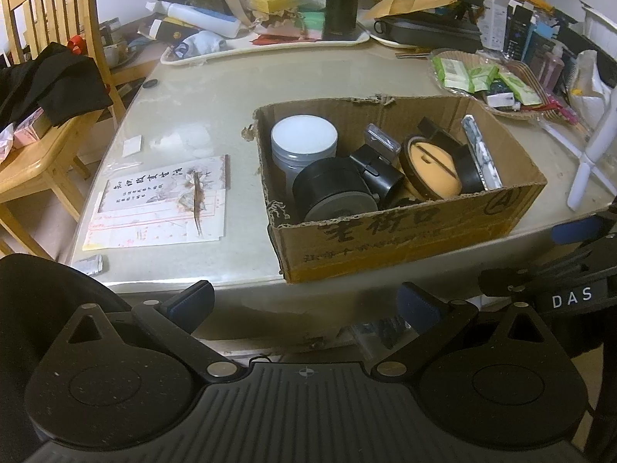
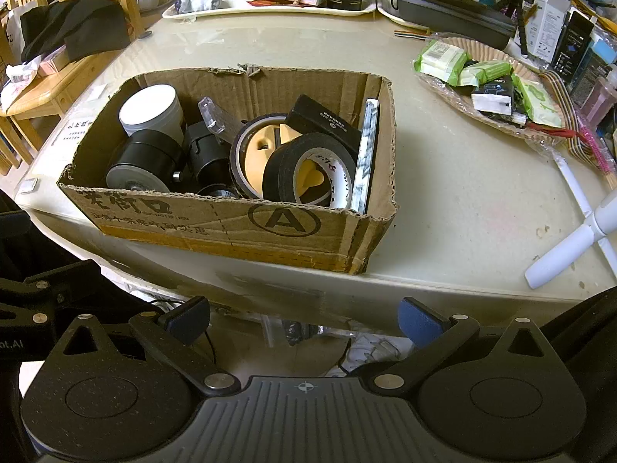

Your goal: Organize rigid objects

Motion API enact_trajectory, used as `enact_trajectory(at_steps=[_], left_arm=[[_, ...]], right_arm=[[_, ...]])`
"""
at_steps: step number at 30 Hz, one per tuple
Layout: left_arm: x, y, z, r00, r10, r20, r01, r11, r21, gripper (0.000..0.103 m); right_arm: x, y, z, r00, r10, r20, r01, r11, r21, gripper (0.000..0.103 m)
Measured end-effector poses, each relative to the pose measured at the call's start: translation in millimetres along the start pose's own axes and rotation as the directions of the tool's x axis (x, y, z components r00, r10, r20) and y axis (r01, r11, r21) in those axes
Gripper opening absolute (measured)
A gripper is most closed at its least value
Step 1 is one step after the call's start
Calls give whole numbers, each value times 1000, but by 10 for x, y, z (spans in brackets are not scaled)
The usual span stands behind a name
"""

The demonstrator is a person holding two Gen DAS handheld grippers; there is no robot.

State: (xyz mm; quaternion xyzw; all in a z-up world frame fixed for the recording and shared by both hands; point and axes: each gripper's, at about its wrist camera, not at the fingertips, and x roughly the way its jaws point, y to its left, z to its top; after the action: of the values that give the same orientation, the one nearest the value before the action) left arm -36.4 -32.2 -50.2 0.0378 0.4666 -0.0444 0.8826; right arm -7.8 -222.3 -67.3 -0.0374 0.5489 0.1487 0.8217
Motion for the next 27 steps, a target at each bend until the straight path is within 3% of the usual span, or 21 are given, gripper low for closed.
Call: enact_trajectory(at_steps=[27], left_arm=[[-29,-6,16,1000,-13,9,13,1000,-11,103]], right_arm=[[-11,18,0,1000,-1,8,1,1000,-4,103]])
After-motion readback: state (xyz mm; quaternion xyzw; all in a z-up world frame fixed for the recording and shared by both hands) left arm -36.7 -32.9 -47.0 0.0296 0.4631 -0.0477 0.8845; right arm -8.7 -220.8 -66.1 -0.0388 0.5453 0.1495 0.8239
